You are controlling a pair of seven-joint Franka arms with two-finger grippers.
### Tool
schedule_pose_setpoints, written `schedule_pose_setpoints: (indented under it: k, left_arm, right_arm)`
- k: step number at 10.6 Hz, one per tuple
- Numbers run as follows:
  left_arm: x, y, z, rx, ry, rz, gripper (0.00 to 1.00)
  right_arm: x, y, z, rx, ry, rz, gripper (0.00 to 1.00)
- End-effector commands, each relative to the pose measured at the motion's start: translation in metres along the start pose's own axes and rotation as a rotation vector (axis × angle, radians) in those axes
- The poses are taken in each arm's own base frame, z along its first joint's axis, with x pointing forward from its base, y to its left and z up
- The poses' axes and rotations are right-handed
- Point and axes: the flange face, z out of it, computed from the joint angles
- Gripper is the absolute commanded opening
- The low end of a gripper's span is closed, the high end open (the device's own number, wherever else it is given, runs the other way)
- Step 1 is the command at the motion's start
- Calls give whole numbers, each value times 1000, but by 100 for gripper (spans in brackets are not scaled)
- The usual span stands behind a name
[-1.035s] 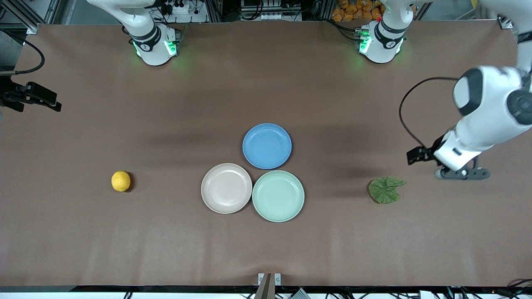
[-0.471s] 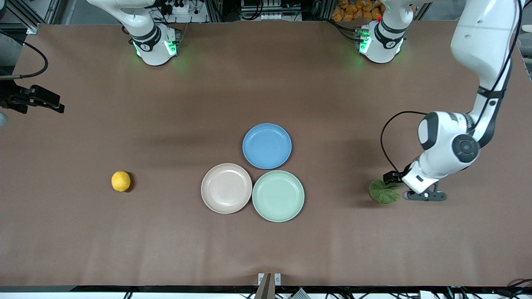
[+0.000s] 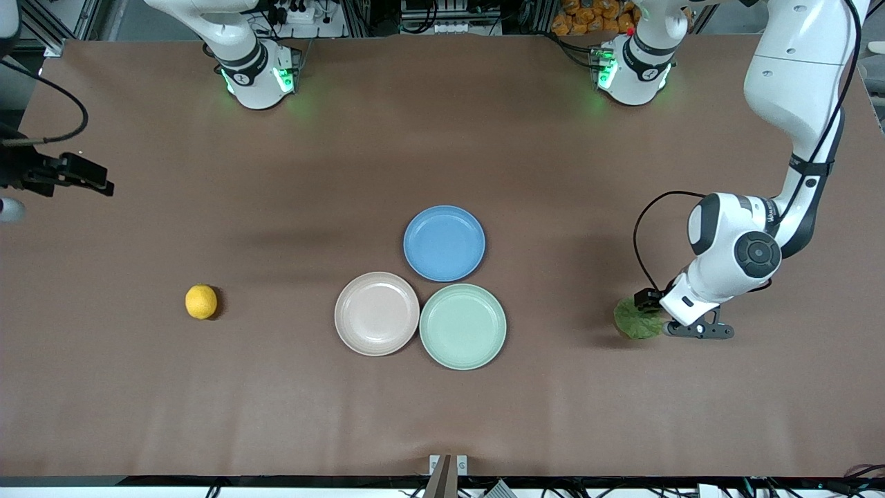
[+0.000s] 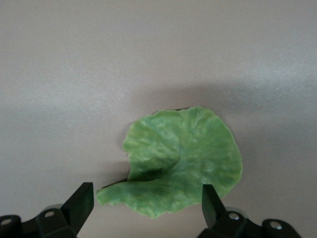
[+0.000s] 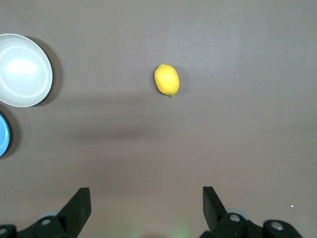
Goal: Place lemon and lettuce in plates
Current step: 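Grasp the lettuce with the left gripper while the right gripper reaches the lemon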
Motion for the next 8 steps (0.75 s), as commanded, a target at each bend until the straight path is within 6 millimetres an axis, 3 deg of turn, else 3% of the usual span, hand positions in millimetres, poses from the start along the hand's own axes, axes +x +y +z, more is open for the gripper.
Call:
schedule_pose_setpoints:
  k: [1, 2, 5, 8]
  left_arm:
    - [2, 2, 15, 18, -16, -9, 93]
    - [3, 2, 18, 17, -18, -9, 85]
    - [1, 2, 29, 41, -32, 23, 74]
    - [2, 2, 37, 39, -39, 25, 62]
  right_arm:
    - [22, -4, 38, 2, -17, 1, 100]
    - [24, -2, 42, 10, -16, 4, 100]
    - [34, -1, 125, 31, 10, 12, 100]
    - [38, 1, 167, 29, 46, 18, 100]
